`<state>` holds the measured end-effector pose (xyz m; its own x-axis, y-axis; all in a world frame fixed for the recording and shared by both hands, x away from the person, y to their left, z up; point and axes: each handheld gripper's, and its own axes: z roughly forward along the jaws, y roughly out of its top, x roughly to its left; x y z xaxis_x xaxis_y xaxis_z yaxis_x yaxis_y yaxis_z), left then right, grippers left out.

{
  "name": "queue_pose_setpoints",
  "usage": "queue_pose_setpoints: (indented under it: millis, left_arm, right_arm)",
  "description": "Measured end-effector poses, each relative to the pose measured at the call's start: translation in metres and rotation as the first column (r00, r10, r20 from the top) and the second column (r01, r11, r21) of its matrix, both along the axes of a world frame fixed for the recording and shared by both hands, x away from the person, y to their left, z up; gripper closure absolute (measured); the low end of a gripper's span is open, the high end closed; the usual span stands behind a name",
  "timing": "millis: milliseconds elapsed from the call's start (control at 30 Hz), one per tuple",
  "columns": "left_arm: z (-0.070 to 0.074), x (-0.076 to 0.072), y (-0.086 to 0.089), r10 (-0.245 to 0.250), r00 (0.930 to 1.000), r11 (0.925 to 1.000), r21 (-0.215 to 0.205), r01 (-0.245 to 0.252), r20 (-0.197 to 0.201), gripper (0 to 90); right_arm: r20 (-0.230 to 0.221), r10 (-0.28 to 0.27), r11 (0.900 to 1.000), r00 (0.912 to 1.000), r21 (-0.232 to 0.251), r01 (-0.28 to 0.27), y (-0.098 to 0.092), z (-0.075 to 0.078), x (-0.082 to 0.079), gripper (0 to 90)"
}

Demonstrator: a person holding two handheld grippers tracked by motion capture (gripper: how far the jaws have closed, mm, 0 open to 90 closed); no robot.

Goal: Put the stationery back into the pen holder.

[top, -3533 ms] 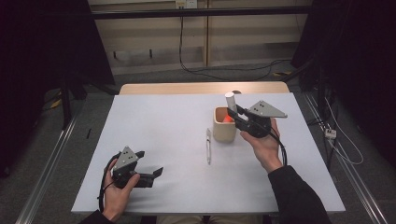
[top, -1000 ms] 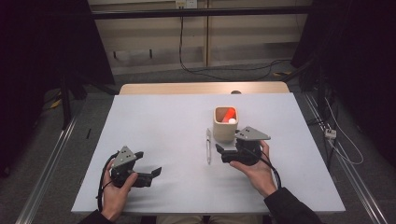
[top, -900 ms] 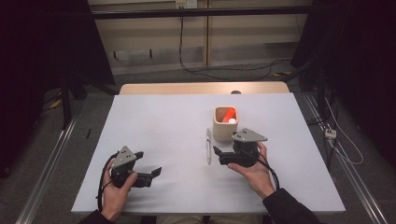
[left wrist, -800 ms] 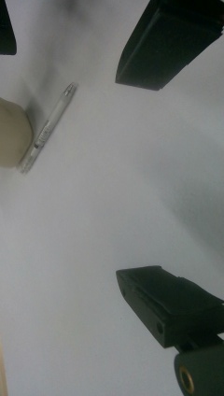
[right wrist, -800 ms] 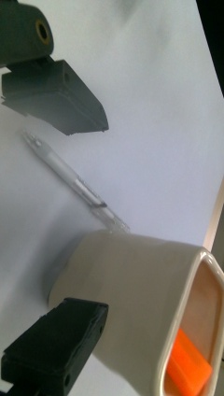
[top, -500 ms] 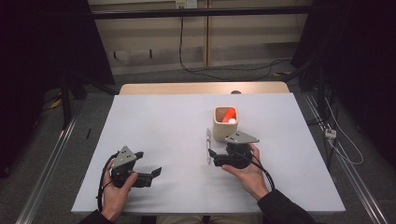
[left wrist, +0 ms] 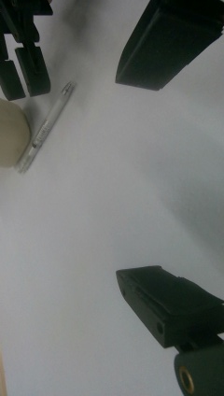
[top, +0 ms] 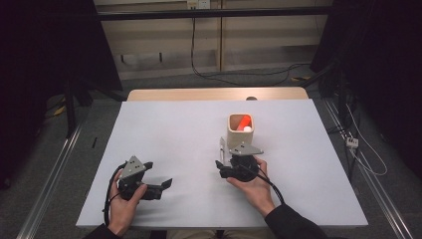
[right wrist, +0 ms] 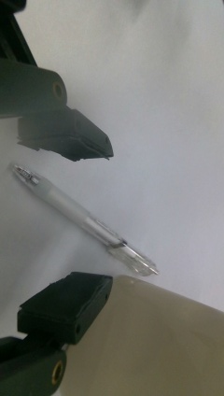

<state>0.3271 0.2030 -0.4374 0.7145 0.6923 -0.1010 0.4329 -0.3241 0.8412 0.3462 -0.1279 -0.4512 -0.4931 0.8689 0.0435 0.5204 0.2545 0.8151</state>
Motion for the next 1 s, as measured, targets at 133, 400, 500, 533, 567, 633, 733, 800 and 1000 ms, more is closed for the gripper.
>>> queue_pose_setpoints:
  millis: [133, 400, 500, 533, 567, 633, 733, 800, 1000]
  left_arm:
    - [0.000, 0.000, 0.000, -0.002, 1.0000, 1.0000, 0.000, 0.002, 0.000, 6.3]
    - [0.000, 0.000, 0.000, 0.000, 1.0000, 1.0000, 0.001, 0.000, 0.000, 6.3]
    - [0.000, 0.000, 0.000, 0.000, 1.0000, 1.0000, 0.001, 0.000, 0.000, 6.3]
    - [0.000, 0.000, 0.000, 0.000, 1.0000, 1.0000, 0.002, 0.000, 0.000, 6.3]
    - [0.000, 0.000, 0.000, 0.000, 1.0000, 1.0000, 0.002, 0.000, 0.000, 6.3]
    - [0.000, 0.000, 0.000, -0.001, 1.0000, 1.0000, 0.003, 0.001, -0.001, 6.3]
    - [0.000, 0.000, 0.000, -0.003, 1.0000, 1.0000, 0.002, 0.003, 0.001, 6.3]
    - [0.000, 0.000, 0.000, -0.002, 1.0000, 1.0000, 0.004, 0.002, 0.002, 6.3]
    - [0.000, 0.000, -0.001, -0.005, 1.0000, 0.9999, 0.010, 0.005, 0.005, 6.3]
  right_arm:
    - [-0.010, -0.016, 1.000, 0.9998, -0.019, 0.016, 0.007, -0.004, -0.001, 40.3]
    - [-0.039, -0.050, 0.998, 0.9980, -0.044, 0.048, 0.015, -0.012, 0.001, 49.6]
    - [-0.046, -0.068, 0.997, 0.9966, -0.049, 0.066, 0.016, -0.014, 0.002, 52.7]
    - [-0.049, -0.074, 0.996, 0.9961, -0.051, 0.071, 0.016, -0.015, 0.003, 53.8]
    - [-0.059, -0.077, 0.996, 0.9952, -0.049, 0.074, 0.015, -0.015, 0.004, 54.6]
    - [-0.064, -0.087, 0.995, 0.9942, -0.045, 0.084, 0.015, -0.015, 0.005, 56.0]
    - [-0.075, -0.087, 0.995, 0.9934, -0.060, 0.082, 0.016, -0.016, 0.007, 58.5]
    - [-0.094, -0.091, 0.994, 0.9914, -0.069, 0.085, 0.017, -0.016, 0.008, 59.7]
    - [-0.108, -0.118, 0.991, 0.9871, -0.069, 0.111, 0.020, -0.016, 0.013, 64.5]
